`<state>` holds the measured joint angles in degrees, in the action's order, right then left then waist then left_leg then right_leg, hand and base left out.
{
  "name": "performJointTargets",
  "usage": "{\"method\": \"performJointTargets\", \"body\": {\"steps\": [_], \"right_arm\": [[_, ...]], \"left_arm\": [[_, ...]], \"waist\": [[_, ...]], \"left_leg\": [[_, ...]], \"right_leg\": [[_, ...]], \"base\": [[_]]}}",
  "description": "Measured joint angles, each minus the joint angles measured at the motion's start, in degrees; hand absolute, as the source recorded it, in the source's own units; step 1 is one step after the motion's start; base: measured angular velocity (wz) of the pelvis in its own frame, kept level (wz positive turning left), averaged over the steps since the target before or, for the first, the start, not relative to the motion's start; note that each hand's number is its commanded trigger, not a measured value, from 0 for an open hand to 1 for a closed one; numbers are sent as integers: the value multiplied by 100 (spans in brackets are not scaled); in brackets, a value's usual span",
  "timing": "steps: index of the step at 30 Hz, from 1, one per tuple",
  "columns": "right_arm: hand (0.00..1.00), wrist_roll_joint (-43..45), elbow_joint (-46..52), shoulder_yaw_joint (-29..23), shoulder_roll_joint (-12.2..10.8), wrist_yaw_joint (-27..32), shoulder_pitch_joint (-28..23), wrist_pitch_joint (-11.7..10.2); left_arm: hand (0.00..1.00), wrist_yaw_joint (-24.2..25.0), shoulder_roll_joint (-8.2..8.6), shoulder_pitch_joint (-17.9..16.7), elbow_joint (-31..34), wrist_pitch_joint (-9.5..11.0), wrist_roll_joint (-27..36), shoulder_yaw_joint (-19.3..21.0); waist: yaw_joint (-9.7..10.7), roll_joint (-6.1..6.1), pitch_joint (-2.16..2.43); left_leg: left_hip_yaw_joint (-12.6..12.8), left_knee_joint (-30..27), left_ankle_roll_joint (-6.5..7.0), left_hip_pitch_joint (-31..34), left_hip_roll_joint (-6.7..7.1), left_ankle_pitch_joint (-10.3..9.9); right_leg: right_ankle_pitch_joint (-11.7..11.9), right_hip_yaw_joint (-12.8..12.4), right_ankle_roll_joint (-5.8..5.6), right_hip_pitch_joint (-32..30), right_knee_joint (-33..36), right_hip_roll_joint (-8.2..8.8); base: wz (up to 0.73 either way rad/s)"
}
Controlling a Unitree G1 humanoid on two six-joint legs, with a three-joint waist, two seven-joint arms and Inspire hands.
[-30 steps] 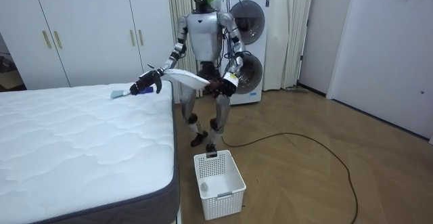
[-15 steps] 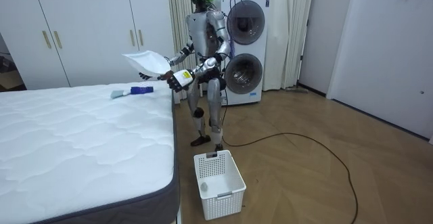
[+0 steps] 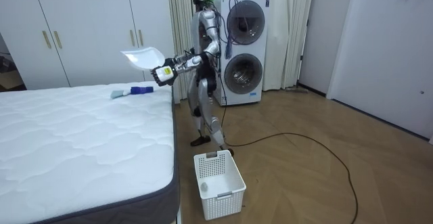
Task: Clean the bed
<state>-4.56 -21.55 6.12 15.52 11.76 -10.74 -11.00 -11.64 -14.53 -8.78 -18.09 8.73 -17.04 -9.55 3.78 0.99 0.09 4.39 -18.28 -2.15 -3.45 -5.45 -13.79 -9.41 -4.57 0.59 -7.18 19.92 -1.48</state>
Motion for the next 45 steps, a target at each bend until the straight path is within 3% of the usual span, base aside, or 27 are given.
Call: {"method": "performJointTargets", "body": {"steps": [4, 6, 7, 8, 13, 17, 23, 31, 33, 35, 41, 45], "right_arm": [[0, -32, -1, -9, -13, -45, -12, 48], [0, -73, 0, -10, -43, -45, -17, 61], [0, -94, 0, -10, -53, -41, -21, 61], [0, -85, 1, -10, -72, -24, -38, 63], [0, -60, 16, -67, -182, 32, -71, 120], [0, 17, 25, -70, -238, 24, -74, 180], [0, 60, 11, -67, -232, -112, -83, 358], [0, 38, -1142, -206, -219, -259, -60, 350], [0, 63, -1827, -290, -223, -322, -76, 366], [0, 77, -2171, -293, -227, -365, -82, 370], [0, 110, -2800, -541, -266, -519, -99, 372], [0, 122, -3266, -583, -374, -486, -66, 359]], "left_arm": [[100, 20, 34, -6, 291, 17, 3, 12], [100, 20, 33, -6, 297, 21, 5, 16], [73, 22, 32, -7, 296, 21, 5, 16], [0, 34, 27, -8, 289, 20, 5, 16], [0, 109, 19, -34, 244, -7, 12, 36], [0, 110, -9, -44, -56, -16, 13, 64], [0, 104, 2, -123, -360, -167, 134, 256], [0, 1, 38, -199, -1554, -179, 387, 500], [0, -12, 96, -245, -2027, -178, 817, 613], [0, -15, 148, -355, -2257, -183, 1136, 827], [0, -16, 217, -421, -3376, -199, 1790, 1254], [0, -7, 303, -500, -3931, -208, 2142, 1349]], "waist": [[30, -3, -2], [48, -5, -3], [51, -8, -5], [47, -16, -10], [12, -37, -25], [21, 24, -36], [-95, 48, -29], [-129, -17, -8], [-251, -40, -3], [-269, -72, -24], [-259, -128, -12], [-317, -159, -32]], "left_leg": [[26, 258, -42, -180, 24, -26], [44, 387, -53, -250, 25, -33], [58, 401, -69, -259, 25, -43], [62, 450, -81, -287, 29, -52], [196, 567, -92, -313, 133, -83], [337, 563, -11, -310, 202, -234], [364, 642, 31, -339, 230, -345], [272, 750, 34, -446, 168, -342], [264, 784, 44, -540, 134, -336], [232, 773, 46, -579, 96, -335], [144, 796, 45, -580, 36, -336], [172, 793, 44, -683, 17, -335]], "right_leg": [[15, -328, -18, -128, 84, -116], [26, -344, -35, -139, 89, -127], [28, -344, -39, -141, 88, -127], [33, -354, -52, -141, 89, -127], [-2, -459, -148, -273, 232, -68], [-30, -474, -228, -421, 426, -17], [77, -421, -239, -535, 427, -44], [184, -235, -219, -363, 146, -65], [252, -63, -209, -266, 34, -64], [282, 58, -191, -161, -92, -63], [283, 338, -176, -63, -239, -54], [251, 351, -156, 33, -240, -60]], "base": [[-48], [-9], [-4], [0], [-7], [-13], [-26], [-3], [-9], [0], [7], [0]]}}
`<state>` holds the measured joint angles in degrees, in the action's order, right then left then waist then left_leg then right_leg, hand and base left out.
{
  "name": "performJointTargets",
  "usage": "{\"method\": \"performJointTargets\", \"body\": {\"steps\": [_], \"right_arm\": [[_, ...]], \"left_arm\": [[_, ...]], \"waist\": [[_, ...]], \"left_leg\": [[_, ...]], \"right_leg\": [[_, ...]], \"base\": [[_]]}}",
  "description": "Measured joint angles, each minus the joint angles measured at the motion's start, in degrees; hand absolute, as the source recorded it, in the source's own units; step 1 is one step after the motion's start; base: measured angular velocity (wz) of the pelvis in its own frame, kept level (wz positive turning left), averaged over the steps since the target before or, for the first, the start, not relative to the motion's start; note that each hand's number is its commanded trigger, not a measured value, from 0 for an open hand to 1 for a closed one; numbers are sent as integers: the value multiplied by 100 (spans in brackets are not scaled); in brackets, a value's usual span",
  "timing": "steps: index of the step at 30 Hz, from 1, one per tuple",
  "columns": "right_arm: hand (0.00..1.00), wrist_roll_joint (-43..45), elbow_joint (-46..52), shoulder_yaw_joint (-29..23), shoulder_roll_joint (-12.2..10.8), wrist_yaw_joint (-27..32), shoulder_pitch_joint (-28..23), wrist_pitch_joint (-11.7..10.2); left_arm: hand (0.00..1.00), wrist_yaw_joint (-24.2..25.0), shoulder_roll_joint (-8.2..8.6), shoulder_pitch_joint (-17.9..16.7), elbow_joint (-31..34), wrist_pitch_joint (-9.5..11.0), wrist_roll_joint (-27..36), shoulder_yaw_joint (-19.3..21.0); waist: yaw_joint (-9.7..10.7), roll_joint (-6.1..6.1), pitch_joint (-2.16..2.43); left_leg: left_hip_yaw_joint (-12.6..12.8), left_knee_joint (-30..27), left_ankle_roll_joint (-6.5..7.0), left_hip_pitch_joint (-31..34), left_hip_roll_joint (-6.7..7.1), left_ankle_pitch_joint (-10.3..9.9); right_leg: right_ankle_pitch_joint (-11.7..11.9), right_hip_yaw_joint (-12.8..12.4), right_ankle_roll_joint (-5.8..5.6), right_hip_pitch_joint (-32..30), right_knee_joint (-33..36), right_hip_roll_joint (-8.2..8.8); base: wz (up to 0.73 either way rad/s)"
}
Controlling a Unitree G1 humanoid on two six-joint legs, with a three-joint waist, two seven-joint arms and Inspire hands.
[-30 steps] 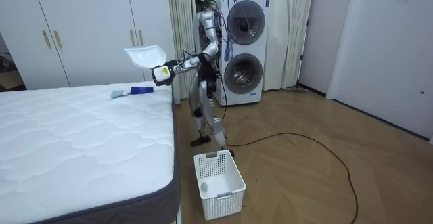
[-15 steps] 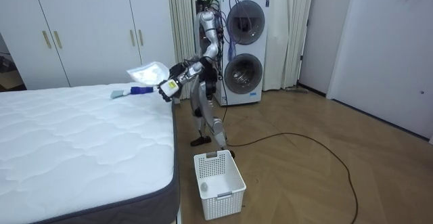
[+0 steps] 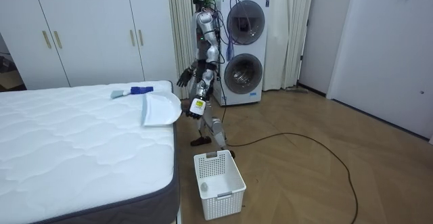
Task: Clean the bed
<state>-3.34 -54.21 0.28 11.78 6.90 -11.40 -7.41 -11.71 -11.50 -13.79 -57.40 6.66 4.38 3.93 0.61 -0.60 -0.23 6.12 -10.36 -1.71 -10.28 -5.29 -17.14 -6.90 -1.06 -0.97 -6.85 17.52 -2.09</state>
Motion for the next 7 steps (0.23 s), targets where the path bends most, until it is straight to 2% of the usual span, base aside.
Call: {"method": "performJointTargets", "body": {"steps": [3, 7], "right_arm": [[0, 31, -224, -180, -179, -39, -60, -1], [0, 3, -567, -280, -296, -146, -61, 12]], "left_arm": [[0, 43, 56, -20, -379, -3, 9, 176], [0, 131, 68, -68, -564, -33, 5, 275]], "waist": [[3, -4, -7], [-4, -36, 6]], "left_leg": [[-11, 55, 0, -67, -2, 0], [-15, 111, 0, -79, 3, -3]], "right_leg": [[1, 6, -2, 83, -75, 0], [13, 3, -17, 85, -91, 3]], "base": [[3], [1]]}}
